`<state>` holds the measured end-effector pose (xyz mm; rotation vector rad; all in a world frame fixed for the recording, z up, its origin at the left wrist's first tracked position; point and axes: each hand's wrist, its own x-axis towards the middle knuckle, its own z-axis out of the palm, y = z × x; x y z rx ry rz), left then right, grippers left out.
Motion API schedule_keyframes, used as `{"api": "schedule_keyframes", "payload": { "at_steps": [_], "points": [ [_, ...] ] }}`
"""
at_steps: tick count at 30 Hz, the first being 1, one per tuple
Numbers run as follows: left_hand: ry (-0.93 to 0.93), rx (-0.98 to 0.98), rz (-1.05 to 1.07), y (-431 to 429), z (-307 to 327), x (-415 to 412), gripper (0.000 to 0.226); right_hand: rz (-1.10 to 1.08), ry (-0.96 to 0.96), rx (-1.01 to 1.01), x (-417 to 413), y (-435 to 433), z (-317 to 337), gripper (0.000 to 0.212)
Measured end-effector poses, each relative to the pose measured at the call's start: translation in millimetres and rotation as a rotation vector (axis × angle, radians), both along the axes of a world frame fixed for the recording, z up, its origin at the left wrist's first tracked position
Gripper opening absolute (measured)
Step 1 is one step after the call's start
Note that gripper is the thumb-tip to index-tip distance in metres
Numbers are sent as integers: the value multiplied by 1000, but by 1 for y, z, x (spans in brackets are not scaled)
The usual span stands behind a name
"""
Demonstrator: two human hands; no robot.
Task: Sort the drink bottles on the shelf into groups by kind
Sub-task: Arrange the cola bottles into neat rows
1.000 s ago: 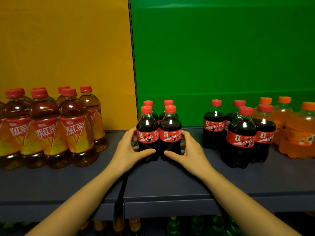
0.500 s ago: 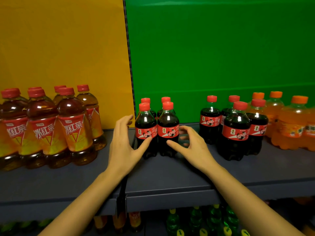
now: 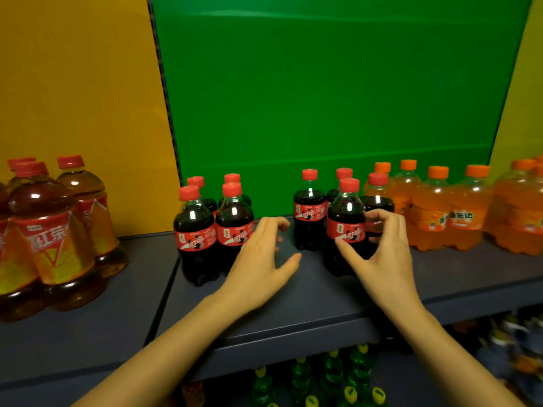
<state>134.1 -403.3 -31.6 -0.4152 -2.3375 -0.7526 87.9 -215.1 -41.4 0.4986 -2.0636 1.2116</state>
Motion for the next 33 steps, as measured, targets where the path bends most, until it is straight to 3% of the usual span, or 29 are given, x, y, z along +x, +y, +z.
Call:
{"api": "schedule_keyframes", "payload": {
  "at_steps": [4,10,18,33],
  "points": [
    [-119,126,86,24,0,-40,65,44,-27,52,-10,8,-4,71],
    [-311,358,103,33,-2,-97,91,76,-2,120,-17,12,-9,76],
    [-234,463,200,46,-9,-111,60,126,35,176,-18,15,-13,75],
    [-110,461,346,16,-18,-83,65,246,-174,282,-30,-29,-8,87]
  ]
}}
